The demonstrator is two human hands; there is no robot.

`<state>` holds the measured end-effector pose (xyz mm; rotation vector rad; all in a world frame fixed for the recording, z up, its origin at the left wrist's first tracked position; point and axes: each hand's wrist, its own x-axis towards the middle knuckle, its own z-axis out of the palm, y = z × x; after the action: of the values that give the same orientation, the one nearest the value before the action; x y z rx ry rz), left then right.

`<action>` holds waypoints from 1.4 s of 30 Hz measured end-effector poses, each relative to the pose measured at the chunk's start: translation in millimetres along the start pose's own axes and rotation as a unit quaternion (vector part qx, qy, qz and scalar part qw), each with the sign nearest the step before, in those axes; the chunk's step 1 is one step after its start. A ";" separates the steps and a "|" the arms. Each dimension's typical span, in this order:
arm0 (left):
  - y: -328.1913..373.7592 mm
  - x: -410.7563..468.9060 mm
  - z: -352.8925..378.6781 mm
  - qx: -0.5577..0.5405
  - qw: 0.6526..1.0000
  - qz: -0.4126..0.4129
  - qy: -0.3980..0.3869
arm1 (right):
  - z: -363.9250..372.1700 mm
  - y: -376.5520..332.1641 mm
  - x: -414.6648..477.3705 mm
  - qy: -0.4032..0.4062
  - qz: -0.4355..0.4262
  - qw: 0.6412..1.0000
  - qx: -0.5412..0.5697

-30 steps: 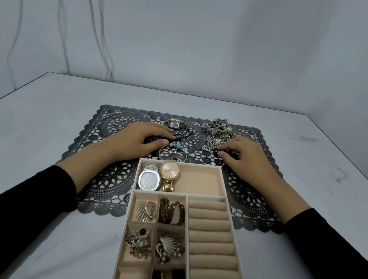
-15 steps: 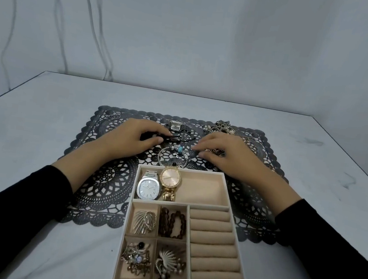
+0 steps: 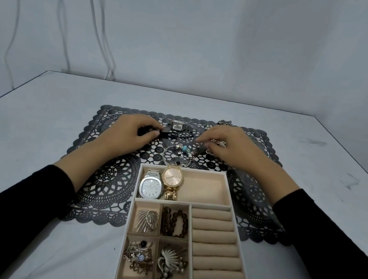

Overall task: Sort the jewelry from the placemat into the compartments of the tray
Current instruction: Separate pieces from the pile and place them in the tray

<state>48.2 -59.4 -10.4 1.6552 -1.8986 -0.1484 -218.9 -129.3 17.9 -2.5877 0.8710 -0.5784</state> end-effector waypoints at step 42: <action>60.6 49.8 27.0 -0.065 0.970 0.150 -0.182 | -19.0 38.1 -16.9 0.016 0.074 0.997 -0.008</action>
<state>-19.4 -100.9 13.9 1.2994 -2.3318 -0.4681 -259.0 -150.8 12.8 -2.5072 1.0714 -0.5749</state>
